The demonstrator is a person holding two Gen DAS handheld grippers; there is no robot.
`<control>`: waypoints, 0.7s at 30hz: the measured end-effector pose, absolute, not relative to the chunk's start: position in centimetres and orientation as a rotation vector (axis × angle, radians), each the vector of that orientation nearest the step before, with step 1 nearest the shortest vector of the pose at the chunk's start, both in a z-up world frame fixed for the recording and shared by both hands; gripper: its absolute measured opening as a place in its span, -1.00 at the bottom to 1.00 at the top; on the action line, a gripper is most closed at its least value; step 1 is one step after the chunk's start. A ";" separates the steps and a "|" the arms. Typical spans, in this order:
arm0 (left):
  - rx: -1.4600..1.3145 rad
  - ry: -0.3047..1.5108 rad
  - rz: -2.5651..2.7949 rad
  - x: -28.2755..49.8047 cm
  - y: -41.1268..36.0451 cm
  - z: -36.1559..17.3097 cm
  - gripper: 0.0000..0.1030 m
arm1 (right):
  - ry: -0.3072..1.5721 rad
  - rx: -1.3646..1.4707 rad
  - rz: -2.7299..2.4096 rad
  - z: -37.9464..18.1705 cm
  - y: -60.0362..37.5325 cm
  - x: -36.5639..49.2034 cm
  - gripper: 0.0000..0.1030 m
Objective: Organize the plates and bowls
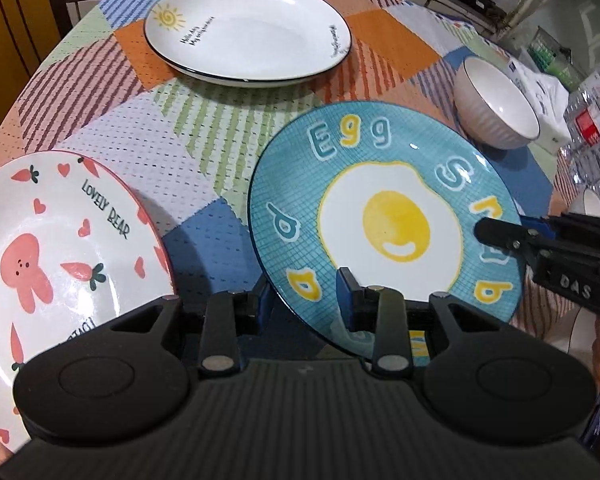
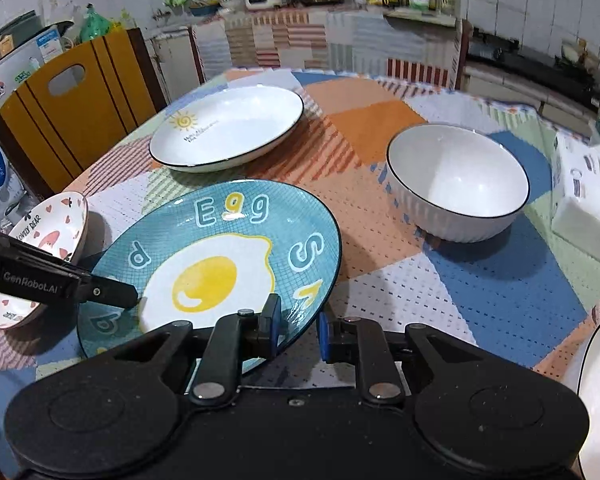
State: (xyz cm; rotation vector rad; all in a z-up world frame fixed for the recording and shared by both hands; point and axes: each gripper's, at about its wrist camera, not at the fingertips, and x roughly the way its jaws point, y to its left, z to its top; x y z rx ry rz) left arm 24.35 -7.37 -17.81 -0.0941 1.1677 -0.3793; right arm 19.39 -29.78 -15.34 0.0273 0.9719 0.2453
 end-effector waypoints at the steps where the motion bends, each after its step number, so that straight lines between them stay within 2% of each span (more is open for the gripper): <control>1: -0.087 1.177 -0.383 24.3 -7.6 -17.9 -0.40 | 0.991 0.024 0.233 -15.5 -29.7 19.7 -0.49; 4: -0.113 1.215 -0.381 24.7 -7.6 -18.2 -0.40 | 1.060 -0.041 0.178 -16.5 -28.7 20.4 -0.36; 8: -0.096 1.193 -0.371 24.8 -7.1 -17.4 -0.40 | 1.066 -0.039 0.125 -16.2 -28.5 21.2 -0.36; 11: -0.026 1.175 -0.373 24.2 -6.8 -15.9 -0.40 | 1.017 -0.137 0.117 -14.7 -27.4 20.3 -0.27; 21: 0.113 1.145 -0.415 21.1 -5.4 -11.1 -0.40 | 0.946 -0.120 0.198 -9.0 -26.9 16.5 -0.10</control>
